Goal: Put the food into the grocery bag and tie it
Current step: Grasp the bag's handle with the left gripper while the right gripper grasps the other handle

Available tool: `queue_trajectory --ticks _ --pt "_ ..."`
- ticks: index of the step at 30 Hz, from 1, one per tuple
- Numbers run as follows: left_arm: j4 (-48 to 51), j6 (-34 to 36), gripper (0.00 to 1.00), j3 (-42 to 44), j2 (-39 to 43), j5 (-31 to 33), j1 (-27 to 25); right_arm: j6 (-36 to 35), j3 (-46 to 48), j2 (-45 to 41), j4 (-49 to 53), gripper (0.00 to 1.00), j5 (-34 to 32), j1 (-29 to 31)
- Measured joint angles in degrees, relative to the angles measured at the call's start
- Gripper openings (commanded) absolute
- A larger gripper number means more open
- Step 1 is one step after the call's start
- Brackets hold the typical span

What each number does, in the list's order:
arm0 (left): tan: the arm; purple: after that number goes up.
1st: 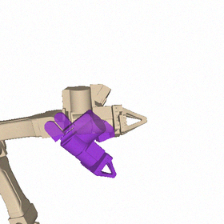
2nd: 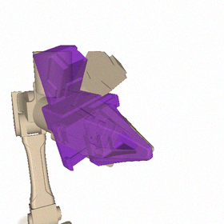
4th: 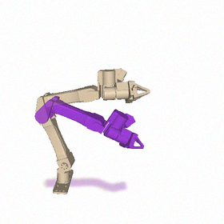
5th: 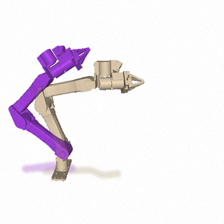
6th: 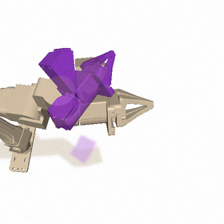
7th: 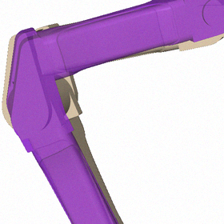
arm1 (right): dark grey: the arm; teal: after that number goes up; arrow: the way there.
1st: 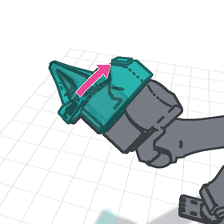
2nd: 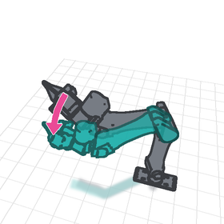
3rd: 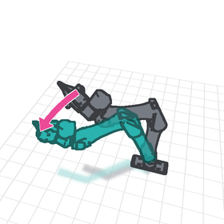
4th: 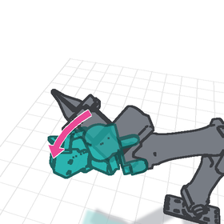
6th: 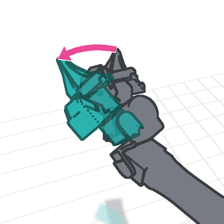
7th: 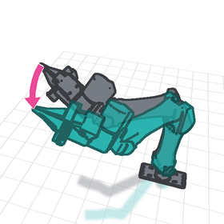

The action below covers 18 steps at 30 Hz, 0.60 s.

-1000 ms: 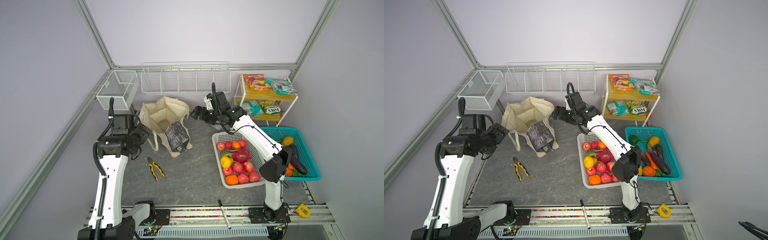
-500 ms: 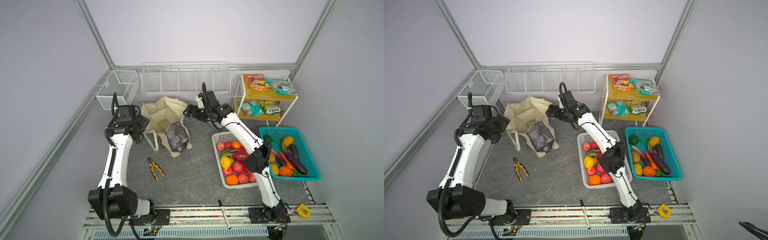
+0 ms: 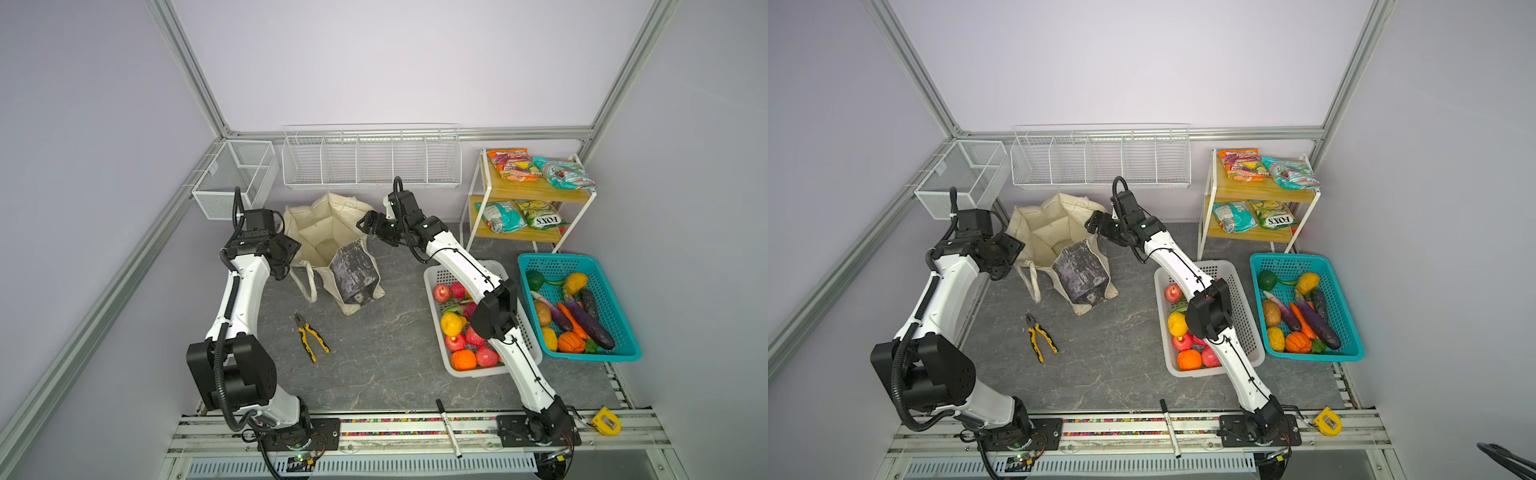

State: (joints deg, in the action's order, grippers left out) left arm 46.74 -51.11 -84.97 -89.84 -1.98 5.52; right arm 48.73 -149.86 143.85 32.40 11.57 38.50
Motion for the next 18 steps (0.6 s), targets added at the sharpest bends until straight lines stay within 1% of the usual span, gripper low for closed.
queue_trajectory --ticks 3,4,6,9,10,11,12,18 --pt "-0.3 0.9 0.39 0.0 -0.7 -0.4 0.0 1.1 -0.1 0.5 -1.1 0.63 -0.3 0.0" --pt "-0.4 1.2 0.32 0.0 -1.0 -0.7 0.0 1.5 -0.1 0.5 -1.4 0.58 -0.4 0.0" --pt "-0.3 1.6 0.16 -0.2 -1.5 -0.7 0.0 2.1 -0.2 0.5 -1.7 0.44 -0.8 0.0" --pt "-0.2 2.4 0.03 -0.9 -2.2 -1.0 0.0 1.7 -0.4 0.5 -1.9 0.23 -1.3 0.0" --pt "-0.1 2.8 0.00 -1.1 -2.3 -1.1 0.0 1.8 -0.5 0.5 -1.8 0.18 -1.4 0.0" --pt "0.2 3.1 0.00 -1.5 -2.4 -1.2 0.0 1.2 -0.5 0.5 -1.7 0.11 -1.5 0.0" --pt "0.4 3.5 0.00 -2.0 -2.5 -1.4 0.0 1.0 -0.5 0.5 -1.4 0.08 -1.5 0.0" --pt "3.5 5.6 0.00 -7.3 -2.8 -3.4 0.0 -2.8 -0.5 -1.1 3.8 0.07 -2.3 0.3"
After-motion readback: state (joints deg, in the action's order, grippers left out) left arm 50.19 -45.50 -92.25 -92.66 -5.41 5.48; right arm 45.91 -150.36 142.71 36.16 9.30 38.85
